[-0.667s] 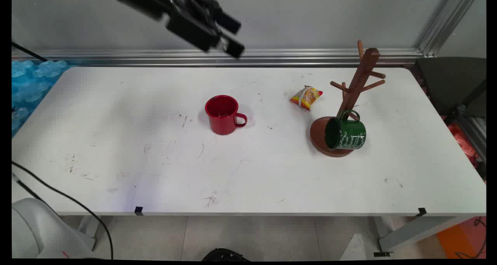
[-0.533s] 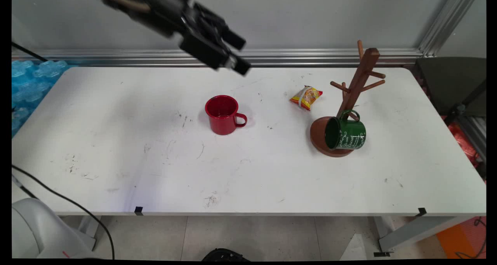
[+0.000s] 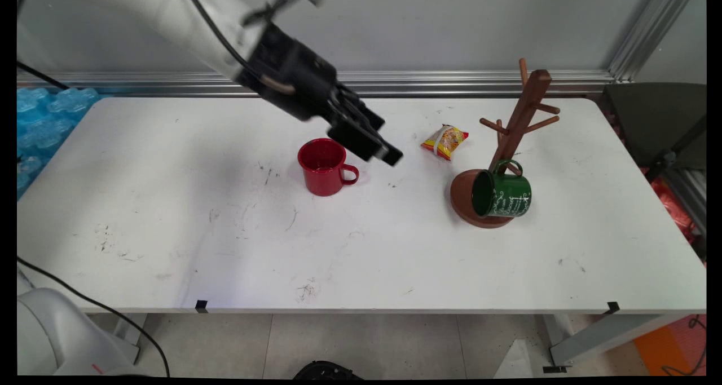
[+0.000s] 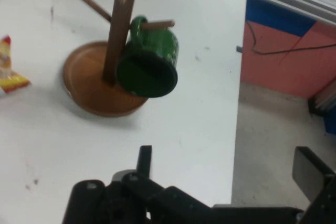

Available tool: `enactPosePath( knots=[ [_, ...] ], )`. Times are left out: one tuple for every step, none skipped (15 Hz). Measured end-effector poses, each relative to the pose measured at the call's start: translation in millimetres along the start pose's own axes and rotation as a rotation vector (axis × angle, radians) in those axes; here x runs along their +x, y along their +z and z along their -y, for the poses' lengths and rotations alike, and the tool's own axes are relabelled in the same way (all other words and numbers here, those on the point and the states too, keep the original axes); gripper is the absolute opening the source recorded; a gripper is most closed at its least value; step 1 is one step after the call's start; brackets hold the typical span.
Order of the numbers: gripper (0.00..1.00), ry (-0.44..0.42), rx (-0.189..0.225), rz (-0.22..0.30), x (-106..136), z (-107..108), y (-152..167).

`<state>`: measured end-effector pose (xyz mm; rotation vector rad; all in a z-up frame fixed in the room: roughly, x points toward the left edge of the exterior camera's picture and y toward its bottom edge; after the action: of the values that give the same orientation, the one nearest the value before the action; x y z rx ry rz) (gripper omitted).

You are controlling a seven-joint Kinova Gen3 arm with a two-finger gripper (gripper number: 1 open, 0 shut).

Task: Pick up the green mug from the rack

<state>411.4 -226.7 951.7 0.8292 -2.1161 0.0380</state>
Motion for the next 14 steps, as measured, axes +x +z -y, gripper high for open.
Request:
enactPosePath(
  knots=[
    [1.0, -0.015, 0.001, 0.006, -1.4, 0.8, 12.2],
    [1.0, -0.028, 0.001, 0.01, -2.2, 1.5, 22.4],
    [1.0, -0.042, 0.0, 0.014, -2.8, 2.5, 34.2],
    [1.0, -0.056, -0.001, 0.016, -2.7, 3.5, 45.7],
    [1.0, -0.068, -0.002, 0.017, -2.3, 4.6, 56.9],
    [1.0, -0.079, -0.004, 0.017, -1.8, 5.5, 66.1],
    [1.0, -0.09, -0.005, 0.018, -1.2, 6.6, 76.8],
    [1.0, -0.101, -0.007, 0.017, -0.4, 7.8, 86.7],
    [1.0, -0.11, -0.008, 0.017, 0.3, 8.9, 95.1],
    [1.0, -0.119, -0.011, 0.016, 1.2, 10.0, 104.8],
    [1.0, -0.127, -0.012, 0.016, 1.9, 11.1, 113.6],
    [1.0, -0.135, -0.015, 0.016, 2.8, 12.1, 122.5],
    [1.0, -0.142, -0.018, 0.015, 3.8, 12.8, 130.7],
    [1.0, -0.15, -0.021, 0.015, 4.6, 13.4, 139.0]
  ],
)
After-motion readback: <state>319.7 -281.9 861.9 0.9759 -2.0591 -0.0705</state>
